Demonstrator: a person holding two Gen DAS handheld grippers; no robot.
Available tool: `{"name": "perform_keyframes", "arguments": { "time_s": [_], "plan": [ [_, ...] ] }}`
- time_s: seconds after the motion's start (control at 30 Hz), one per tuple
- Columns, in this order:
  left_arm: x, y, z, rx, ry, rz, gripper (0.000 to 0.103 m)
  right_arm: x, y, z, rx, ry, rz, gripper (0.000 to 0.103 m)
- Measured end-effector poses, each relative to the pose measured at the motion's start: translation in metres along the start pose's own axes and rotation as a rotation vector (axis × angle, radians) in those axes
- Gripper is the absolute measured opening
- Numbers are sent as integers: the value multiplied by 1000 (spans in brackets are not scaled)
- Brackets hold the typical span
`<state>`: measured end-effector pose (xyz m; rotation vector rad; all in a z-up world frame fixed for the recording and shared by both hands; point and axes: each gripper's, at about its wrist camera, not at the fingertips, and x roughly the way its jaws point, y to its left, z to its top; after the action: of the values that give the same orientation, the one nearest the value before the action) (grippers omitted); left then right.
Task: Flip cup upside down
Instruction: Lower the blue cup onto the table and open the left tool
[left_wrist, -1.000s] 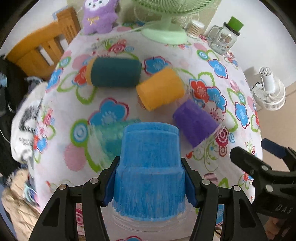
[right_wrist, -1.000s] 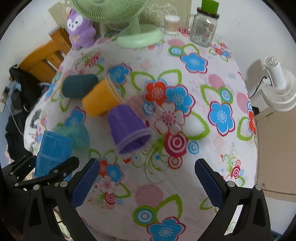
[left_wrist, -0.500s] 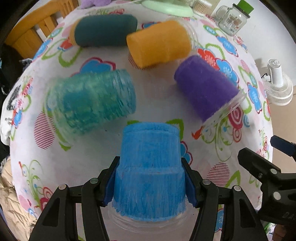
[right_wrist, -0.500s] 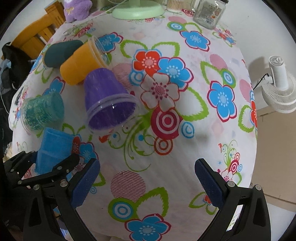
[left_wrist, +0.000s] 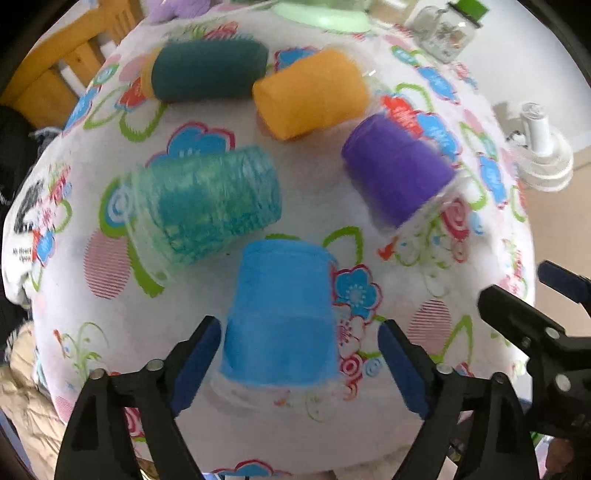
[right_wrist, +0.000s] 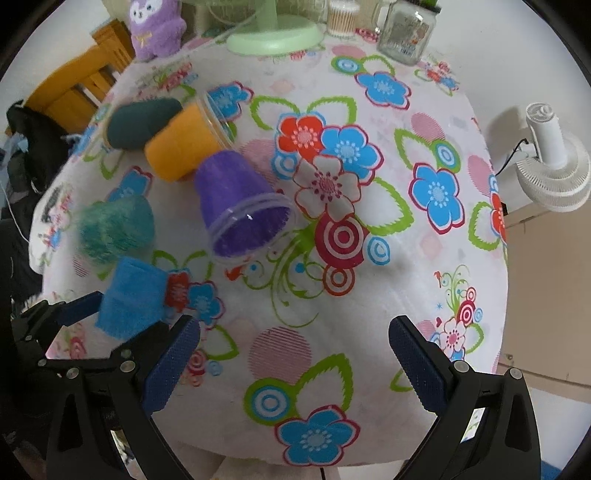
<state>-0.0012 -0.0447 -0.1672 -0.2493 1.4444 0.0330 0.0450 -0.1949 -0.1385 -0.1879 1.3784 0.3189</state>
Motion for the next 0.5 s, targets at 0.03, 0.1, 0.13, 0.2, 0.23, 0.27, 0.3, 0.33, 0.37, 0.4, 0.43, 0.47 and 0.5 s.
{"name": "perform_keyframes", "arguments": {
  "time_s": [0.03, 0.1, 0.13, 0.2, 0.23, 0.27, 0.3, 0.33, 0.37, 0.4, 0.43, 0.47, 0.5],
  "plan": [
    [-5, -1, -1, 15, -8, -8, 93, -5, 1, -1, 6, -9, 3, 103],
    [-14, -5, -2, 44, -14, -24, 96, -13, 4, -4, 23, -22, 8, 103],
    [-15, -6, -1, 56, -10, -28, 96, -16, 5, -5, 32, -25, 9, 103],
    [-20, -7, -2, 75, 1, -30, 96, -21, 6, -7, 53, -33, 15, 103],
    [-25, -5, -2, 82, -1, -30, 96, -25, 7, -9, 65, -40, 21, 103],
    [-33, 0, -1, 87, -6, -33, 96, -28, 7, -10, 75, -46, 25, 103],
    [-39, 2, -2, 91, -16, -32, 96, -31, 8, -11, 88, -52, 30, 103],
    [-42, 3, -3, 93, -24, -20, 96, -33, 9, -11, 98, -57, 36, 103],
    [-45, 6, -3, 97, -31, -10, 96, -35, 11, -11, 110, -64, 44, 103],
    [-50, 9, -2, 105, -38, 6, 96, -36, 13, -11, 119, -70, 52, 103],
    [-53, 13, -1, 112, -43, 26, 96, -37, 16, -10, 130, -78, 63, 103],
    [-56, 18, 0, 116, -46, 40, 96, -38, 19, -10, 137, -85, 74, 103],
    [-57, 20, 2, 117, -48, 49, 96, -39, 22, -10, 143, -89, 89, 103]
  ]
}}
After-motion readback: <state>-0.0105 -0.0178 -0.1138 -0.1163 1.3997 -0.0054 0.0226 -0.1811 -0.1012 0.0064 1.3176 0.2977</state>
